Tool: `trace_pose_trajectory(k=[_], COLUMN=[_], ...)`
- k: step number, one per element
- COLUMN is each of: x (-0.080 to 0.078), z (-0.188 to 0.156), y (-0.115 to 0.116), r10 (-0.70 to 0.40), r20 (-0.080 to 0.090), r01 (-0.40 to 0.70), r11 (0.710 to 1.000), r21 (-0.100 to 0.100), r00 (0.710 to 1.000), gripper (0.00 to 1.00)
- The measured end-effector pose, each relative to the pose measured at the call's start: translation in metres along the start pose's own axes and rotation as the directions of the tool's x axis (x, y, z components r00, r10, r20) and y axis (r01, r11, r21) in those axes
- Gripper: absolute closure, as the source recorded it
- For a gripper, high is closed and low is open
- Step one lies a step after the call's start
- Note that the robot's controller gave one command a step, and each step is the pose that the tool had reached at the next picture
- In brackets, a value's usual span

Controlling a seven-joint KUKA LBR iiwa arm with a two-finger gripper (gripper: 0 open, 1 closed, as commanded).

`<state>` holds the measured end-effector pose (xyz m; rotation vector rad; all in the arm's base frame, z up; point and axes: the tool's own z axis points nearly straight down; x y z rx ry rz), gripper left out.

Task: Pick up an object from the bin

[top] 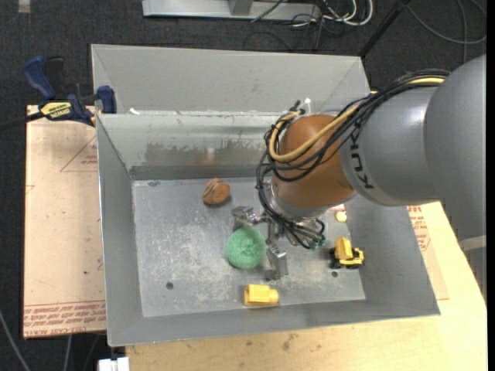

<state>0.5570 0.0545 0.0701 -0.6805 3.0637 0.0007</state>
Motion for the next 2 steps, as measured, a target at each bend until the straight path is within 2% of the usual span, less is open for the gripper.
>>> trace_pose_trajectory(k=[1, 2], x=[-0.0296, -0.0292], z=[0.0002, 0.0004], y=[0.0193, 0.0189], r10=[-0.358, -0.357], r20=[0.001, 0.001], r01=[0.358, 0.357], r11=[0.934, 0.934], r21=[-0.001, -0.002], r00=[0.934, 0.934], gripper=[1.00, 1.00])
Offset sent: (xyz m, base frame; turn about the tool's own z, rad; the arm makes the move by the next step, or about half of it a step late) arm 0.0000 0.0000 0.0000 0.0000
